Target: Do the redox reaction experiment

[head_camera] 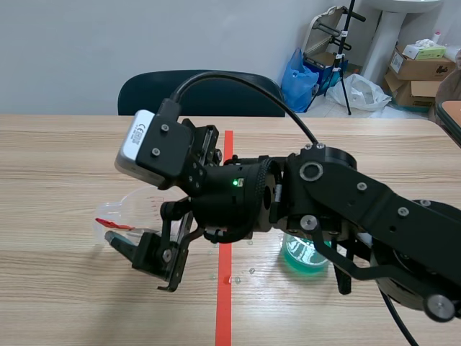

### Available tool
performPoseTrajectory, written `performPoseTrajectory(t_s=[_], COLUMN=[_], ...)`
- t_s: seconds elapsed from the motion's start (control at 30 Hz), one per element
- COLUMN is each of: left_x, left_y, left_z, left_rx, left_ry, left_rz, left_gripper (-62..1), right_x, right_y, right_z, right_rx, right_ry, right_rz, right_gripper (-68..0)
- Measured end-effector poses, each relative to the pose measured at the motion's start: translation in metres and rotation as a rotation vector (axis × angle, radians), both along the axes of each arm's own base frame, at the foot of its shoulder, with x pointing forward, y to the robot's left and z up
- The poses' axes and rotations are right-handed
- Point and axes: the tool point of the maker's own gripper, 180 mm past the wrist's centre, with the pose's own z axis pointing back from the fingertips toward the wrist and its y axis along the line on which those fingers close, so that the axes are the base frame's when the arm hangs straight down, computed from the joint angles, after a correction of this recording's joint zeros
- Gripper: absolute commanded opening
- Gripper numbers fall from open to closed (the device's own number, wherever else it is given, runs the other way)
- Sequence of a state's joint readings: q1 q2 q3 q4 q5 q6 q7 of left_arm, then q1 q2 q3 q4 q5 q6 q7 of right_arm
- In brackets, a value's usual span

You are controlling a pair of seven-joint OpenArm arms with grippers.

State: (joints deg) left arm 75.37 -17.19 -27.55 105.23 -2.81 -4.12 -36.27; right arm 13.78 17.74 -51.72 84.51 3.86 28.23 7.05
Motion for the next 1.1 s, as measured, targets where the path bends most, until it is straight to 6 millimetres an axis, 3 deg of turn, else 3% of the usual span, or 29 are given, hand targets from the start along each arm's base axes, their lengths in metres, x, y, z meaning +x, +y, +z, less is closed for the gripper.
performPoseTrajectory(t_s=[0.57, 1.1], left_x=[0.0, 0.0], left_y=[0.0, 0.0], left_z=[0.0, 0.0], left_rx=[0.0, 0.0], left_ry=[0.0, 0.0], left_rz=[0.0, 0.0], left_gripper=[1.4, 1.4], right_x=[0.004, 0.017], right_y=[0.0, 0.0], right_z=[0.003, 0.016], right_rx=[0.005, -0.012], right_ry=[-0.012, -0.033], right_rz=[-0.007, 0.01], right_gripper=[-66.9, -66.9])
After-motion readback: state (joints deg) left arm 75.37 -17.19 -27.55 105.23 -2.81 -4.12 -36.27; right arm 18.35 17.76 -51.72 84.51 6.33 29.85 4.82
